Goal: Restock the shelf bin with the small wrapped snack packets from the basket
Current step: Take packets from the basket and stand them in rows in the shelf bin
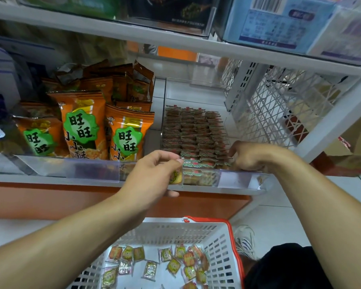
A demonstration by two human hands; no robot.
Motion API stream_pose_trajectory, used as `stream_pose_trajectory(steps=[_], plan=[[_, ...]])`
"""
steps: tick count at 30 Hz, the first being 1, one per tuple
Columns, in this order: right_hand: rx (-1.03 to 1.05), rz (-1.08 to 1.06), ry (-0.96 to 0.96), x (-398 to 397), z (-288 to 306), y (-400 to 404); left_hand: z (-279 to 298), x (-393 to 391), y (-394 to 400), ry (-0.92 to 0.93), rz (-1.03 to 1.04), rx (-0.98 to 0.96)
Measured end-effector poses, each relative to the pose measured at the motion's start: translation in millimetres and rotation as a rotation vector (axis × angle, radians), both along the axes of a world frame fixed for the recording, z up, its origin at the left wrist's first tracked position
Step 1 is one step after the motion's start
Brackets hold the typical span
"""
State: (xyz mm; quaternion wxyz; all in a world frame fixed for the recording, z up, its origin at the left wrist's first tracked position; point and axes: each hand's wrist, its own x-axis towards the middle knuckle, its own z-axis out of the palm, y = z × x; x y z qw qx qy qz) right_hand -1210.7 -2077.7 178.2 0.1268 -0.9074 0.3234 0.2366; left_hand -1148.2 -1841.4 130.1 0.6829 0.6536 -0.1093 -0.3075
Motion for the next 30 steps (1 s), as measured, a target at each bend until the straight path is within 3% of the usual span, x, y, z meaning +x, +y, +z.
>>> stream_pose_trajectory(steps=[4,8,14,22,27,30], plan=[[0.094,-0.094,-0.052,-1.0,-4.2,-1.1,0.2,0.2,-0.9,-0.007,-0.012,0.009],[0.524,-0.324,-0.162,-6.0,-2.5,-13.1,-0.6,1.0,-1.6,0.008,-0.003,0.007],[0.152,-0.126,-0.061,-4.1,-2.6,-9.7,-1.1,1.4,-1.9,0.018,-0.004,0.009],[0.113,-0.088,0.033,4.1,-4.7,-6.9,0.8,1.8,0.4,0.022,-0.019,0.007],[0.222,-0.159,0.010,4.2,-7.4,-13.0,2.3,1.0,0.2,0.026,-0.026,0.021],[0.123,-0.125,0.032,3.8,-8.5,-12.2,3.7,0.5,-0.7,0.025,-0.025,0.032]])
